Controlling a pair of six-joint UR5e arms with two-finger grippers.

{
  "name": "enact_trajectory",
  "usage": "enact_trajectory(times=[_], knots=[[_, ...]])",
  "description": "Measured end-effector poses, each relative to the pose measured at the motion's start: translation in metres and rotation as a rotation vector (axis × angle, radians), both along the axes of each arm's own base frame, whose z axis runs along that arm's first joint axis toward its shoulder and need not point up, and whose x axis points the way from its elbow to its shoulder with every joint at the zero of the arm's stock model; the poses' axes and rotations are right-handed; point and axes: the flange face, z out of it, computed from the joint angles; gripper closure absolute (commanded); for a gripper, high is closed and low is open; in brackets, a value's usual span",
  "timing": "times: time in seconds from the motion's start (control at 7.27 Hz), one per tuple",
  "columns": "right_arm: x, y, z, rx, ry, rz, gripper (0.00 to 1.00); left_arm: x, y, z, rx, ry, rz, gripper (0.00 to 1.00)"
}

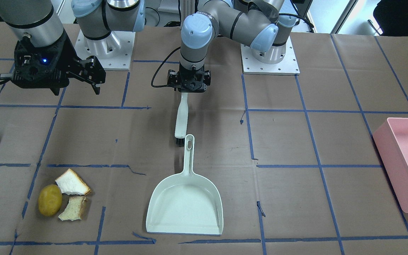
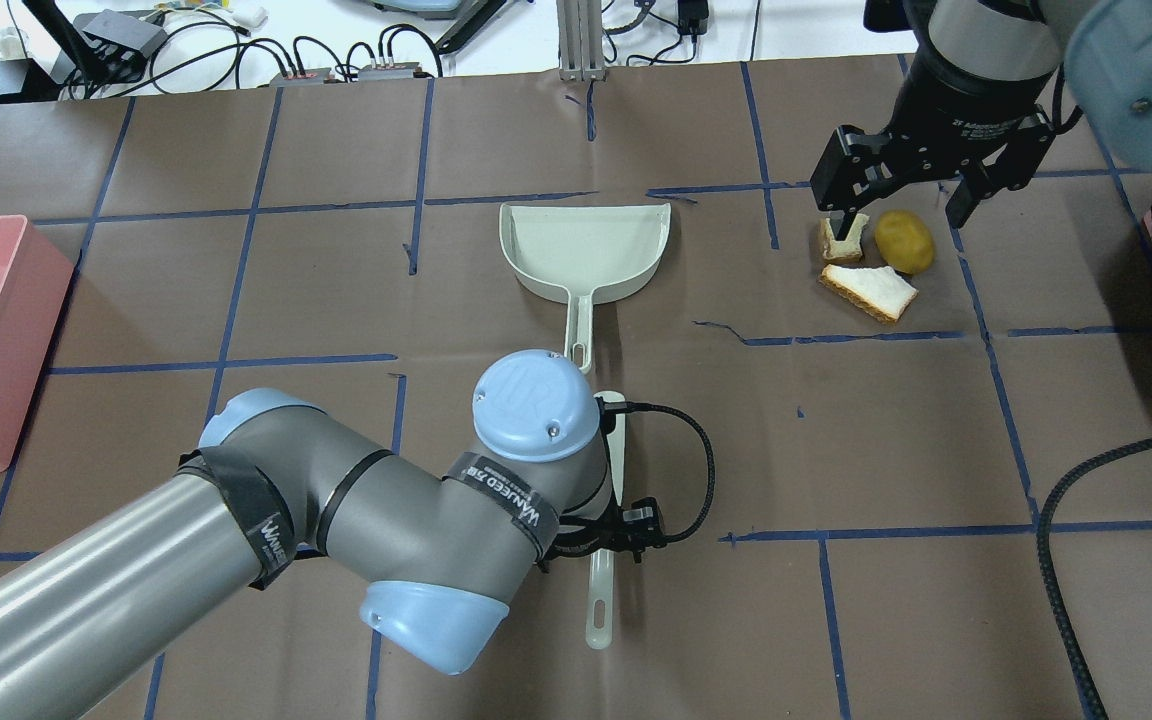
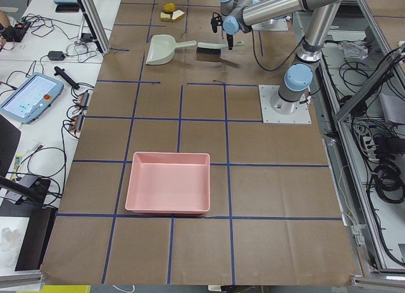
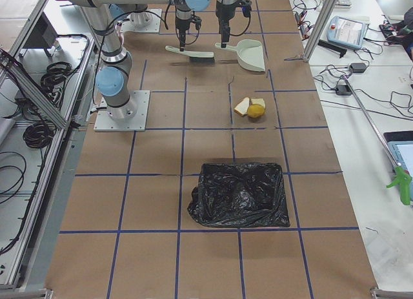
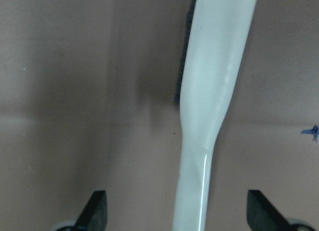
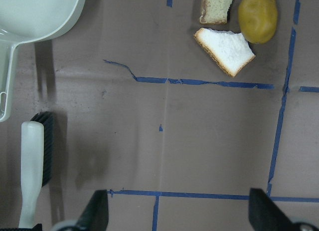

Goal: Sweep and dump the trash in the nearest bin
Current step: 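Lower the left gripper and grasp the white brush handle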

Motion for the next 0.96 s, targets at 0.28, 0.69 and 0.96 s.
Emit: enact_trajectory(times=[0.28, 0.69, 0.96], knots=[[0.0, 0.0, 0.0, 0.0, 0.0, 0.0, 0.0, -0.006, 0.005, -0.009, 0.021, -0.005, -0.013, 0.39], [0.0, 0.0, -0.001, 0.001, 0.0, 0.0, 0.0, -0.009, 0.008, -0.014, 0.033, -0.002, -0.036, 0.81], [0.0, 0.0, -0.001, 0.001, 0.0, 0.0, 0.0, -0.008, 0.017, -0.005, 0.027, 0.014, -0.041, 0.86]])
